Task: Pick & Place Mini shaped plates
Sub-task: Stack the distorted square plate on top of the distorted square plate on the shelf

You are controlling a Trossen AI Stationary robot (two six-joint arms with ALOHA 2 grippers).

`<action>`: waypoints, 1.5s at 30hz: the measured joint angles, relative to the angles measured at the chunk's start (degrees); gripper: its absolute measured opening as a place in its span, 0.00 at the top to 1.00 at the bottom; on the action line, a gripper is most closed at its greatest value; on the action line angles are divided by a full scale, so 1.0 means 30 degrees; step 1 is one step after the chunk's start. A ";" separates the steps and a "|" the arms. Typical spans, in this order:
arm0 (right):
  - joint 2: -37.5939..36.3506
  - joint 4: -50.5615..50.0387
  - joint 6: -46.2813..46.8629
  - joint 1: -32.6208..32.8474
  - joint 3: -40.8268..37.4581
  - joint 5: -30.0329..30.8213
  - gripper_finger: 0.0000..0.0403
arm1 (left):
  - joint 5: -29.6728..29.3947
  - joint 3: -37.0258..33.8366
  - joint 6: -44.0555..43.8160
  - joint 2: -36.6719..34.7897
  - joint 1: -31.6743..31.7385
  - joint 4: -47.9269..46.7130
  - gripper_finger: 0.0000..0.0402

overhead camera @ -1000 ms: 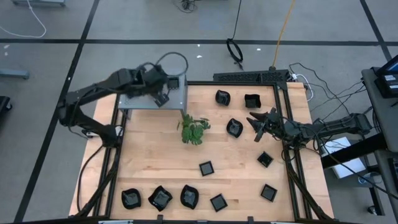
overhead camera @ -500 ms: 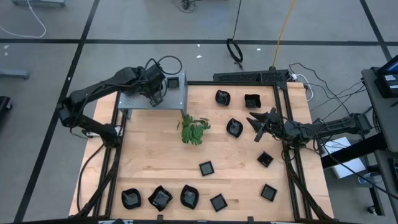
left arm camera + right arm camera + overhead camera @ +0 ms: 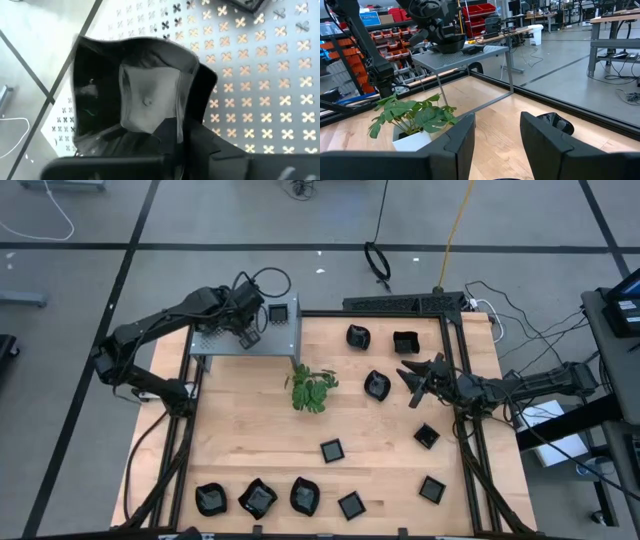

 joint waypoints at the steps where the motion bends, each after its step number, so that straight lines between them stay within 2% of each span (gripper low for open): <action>1: 0.0000 0.0000 0.0000 -0.0001 0.0000 0.0000 0.64 | -0.0003 0.0000 0.0072 0.0000 -0.0064 0.0030 0.89; 8: 0.0000 0.0000 0.0000 0.0007 0.0000 0.0000 0.64 | 0.0665 0.0000 0.0305 0.0000 -0.0858 0.0106 0.77; 16: 0.0000 -0.0001 -0.0001 0.0005 0.0000 0.0000 0.64 | 0.0455 0.0205 0.0800 -0.0007 -0.1421 0.0913 0.74; 26: 0.0000 -0.0007 -0.0007 0.0006 0.0000 0.0000 0.64 | -0.0867 0.2845 0.0590 -0.0015 -0.2230 -0.1465 0.74; 32: 0.0000 0.0000 0.0000 0.0001 0.0000 0.0000 0.64 | -0.0826 0.4940 -0.1236 -0.0022 -0.3622 -0.3597 0.71; 36: 0.0000 0.0000 0.0000 -0.0001 0.0000 0.0000 0.64 | 0.1052 0.6037 -0.3630 -0.0022 -0.4882 -0.4611 0.63; 42: 0.0000 0.0000 0.0000 0.0007 0.0000 0.0000 0.64 | 0.6528 0.6331 -0.7776 -0.0022 -0.7177 -0.7006 0.54; 45: 0.0000 0.0000 0.0000 0.0002 0.0000 0.0000 0.64 | 0.8575 0.6331 -1.0257 -0.0022 -0.8866 -0.7622 0.52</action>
